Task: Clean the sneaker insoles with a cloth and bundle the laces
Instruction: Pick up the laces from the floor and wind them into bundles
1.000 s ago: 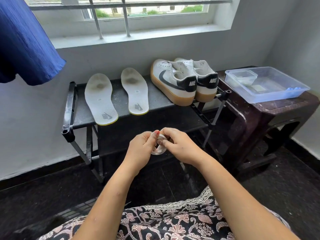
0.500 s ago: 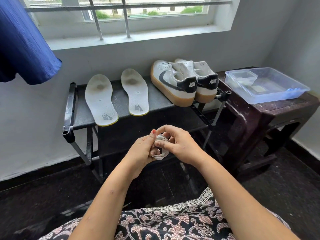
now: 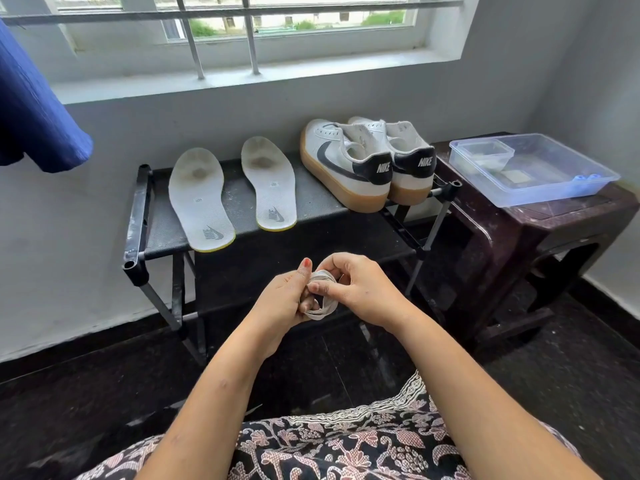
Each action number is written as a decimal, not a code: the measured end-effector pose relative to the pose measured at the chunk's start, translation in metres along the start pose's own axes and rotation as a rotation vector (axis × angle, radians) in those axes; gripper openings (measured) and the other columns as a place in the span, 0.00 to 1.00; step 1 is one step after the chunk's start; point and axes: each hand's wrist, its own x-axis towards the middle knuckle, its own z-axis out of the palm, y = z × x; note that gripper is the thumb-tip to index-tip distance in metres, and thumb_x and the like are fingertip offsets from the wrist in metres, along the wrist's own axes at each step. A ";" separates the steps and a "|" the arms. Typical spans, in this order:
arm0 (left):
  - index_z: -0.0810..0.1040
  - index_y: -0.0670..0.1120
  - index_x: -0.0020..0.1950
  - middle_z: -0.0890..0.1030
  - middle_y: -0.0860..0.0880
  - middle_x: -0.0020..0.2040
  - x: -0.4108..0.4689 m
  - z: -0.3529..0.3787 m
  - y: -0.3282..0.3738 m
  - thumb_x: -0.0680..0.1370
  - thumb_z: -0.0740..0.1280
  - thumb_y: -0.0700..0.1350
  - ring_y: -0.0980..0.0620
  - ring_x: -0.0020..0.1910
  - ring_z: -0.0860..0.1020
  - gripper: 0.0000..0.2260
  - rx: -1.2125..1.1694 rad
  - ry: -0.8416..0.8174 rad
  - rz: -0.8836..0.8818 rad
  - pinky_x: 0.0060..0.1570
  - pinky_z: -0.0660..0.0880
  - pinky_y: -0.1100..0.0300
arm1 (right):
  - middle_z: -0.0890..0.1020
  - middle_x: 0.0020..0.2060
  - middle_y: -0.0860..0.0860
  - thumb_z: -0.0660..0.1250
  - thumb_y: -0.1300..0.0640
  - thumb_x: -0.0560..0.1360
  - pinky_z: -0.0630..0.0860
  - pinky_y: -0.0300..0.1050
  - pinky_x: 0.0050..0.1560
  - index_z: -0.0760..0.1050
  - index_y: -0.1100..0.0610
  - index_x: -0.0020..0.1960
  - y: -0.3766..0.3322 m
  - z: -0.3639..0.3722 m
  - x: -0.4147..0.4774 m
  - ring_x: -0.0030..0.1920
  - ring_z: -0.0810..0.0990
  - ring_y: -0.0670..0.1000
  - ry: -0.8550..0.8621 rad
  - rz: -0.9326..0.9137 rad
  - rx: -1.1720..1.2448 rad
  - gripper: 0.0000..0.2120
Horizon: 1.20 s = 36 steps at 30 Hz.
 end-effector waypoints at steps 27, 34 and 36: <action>0.80 0.43 0.53 0.83 0.41 0.48 -0.001 0.000 0.003 0.82 0.54 0.55 0.49 0.45 0.81 0.20 -0.123 0.051 -0.050 0.44 0.80 0.58 | 0.80 0.42 0.51 0.71 0.59 0.72 0.73 0.33 0.36 0.74 0.49 0.50 -0.005 0.003 -0.003 0.32 0.72 0.41 -0.016 -0.017 0.125 0.10; 0.76 0.35 0.52 0.68 0.53 0.25 0.003 0.001 0.001 0.82 0.55 0.54 0.56 0.26 0.68 0.22 -0.099 0.088 -0.032 0.39 0.78 0.58 | 0.82 0.37 0.53 0.68 0.55 0.75 0.74 0.41 0.38 0.79 0.52 0.45 -0.006 0.003 -0.001 0.32 0.72 0.44 0.057 -0.051 0.154 0.02; 0.73 0.39 0.41 0.68 0.53 0.24 0.002 0.002 0.002 0.81 0.55 0.54 0.56 0.27 0.68 0.21 -0.087 0.090 -0.032 0.38 0.77 0.59 | 0.82 0.37 0.53 0.66 0.56 0.76 0.76 0.45 0.42 0.79 0.52 0.44 -0.006 0.003 -0.001 0.34 0.75 0.47 0.078 -0.037 0.159 0.04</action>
